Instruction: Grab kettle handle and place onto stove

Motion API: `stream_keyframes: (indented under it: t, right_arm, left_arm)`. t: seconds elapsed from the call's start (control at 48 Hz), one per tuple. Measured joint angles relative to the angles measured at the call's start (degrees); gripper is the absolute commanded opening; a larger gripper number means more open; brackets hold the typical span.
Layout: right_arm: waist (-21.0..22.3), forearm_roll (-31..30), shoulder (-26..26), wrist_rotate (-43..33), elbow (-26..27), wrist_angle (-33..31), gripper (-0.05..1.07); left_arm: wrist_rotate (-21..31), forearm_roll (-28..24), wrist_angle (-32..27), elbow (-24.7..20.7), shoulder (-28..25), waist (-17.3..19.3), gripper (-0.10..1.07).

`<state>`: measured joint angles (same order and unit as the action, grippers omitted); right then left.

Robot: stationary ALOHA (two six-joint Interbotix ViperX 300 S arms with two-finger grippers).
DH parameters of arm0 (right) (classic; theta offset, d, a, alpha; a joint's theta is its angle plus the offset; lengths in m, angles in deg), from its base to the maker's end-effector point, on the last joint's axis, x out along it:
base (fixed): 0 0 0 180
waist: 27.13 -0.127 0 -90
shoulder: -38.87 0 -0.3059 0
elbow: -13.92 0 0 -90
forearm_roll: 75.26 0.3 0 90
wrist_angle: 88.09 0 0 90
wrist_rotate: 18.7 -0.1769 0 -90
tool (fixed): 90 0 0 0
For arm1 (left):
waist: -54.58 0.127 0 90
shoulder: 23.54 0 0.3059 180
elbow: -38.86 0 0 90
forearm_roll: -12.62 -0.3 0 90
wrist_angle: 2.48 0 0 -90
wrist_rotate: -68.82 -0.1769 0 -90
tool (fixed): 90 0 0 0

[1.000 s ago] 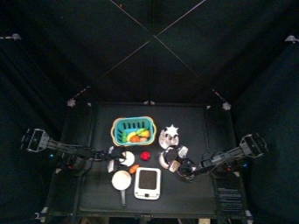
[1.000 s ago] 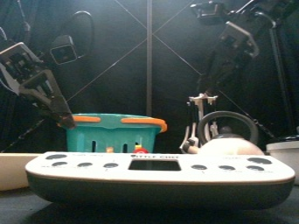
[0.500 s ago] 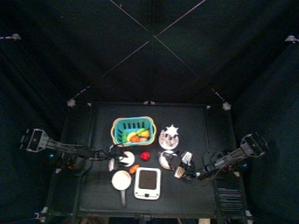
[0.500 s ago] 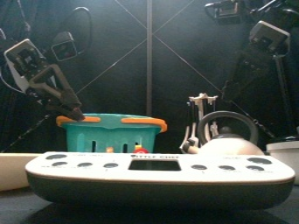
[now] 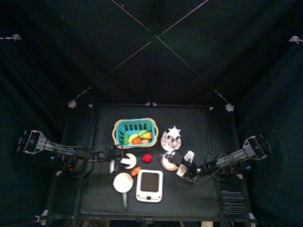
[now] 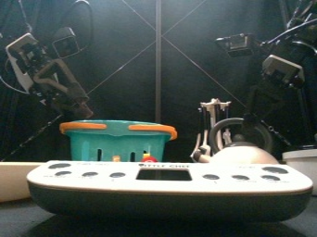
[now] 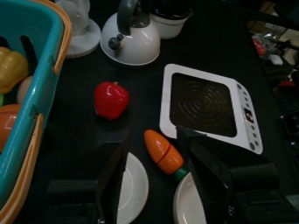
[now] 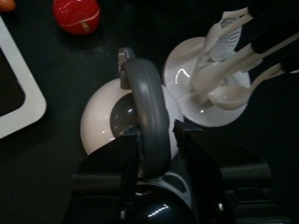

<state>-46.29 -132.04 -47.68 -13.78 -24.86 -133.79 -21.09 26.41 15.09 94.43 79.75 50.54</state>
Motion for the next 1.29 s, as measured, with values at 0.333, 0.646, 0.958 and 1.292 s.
stream_keyframes:
  t: [0.333, 0.646, 0.958, 1.292]
  right_arm:
    - [1.41, -1.14, 0.88, -0.53, -0.62, 4.39, 0.50]
    - [1.14, -4.31, 6.24, -0.53, -0.53, 5.27, 0.50]
    - [0.62, -7.56, 6.77, -0.53, 1.93, 15.21, 0.50]
    - [0.53, -13.10, 0.00, -0.09, 7.56, 24.87, 0.50]
  left_arm:
    - [0.00, 0.79, 0.00, 0.00, 0.09, 0.00, 0.84]
    - [0.09, 0.88, 0.00, 0.35, 0.09, 0.00, 0.84]
    - [0.00, 0.88, 0.00, 0.35, 0.00, 0.00, 0.84]
    - [0.09, 0.88, 0.00, 0.62, 0.09, 0.00, 0.84]
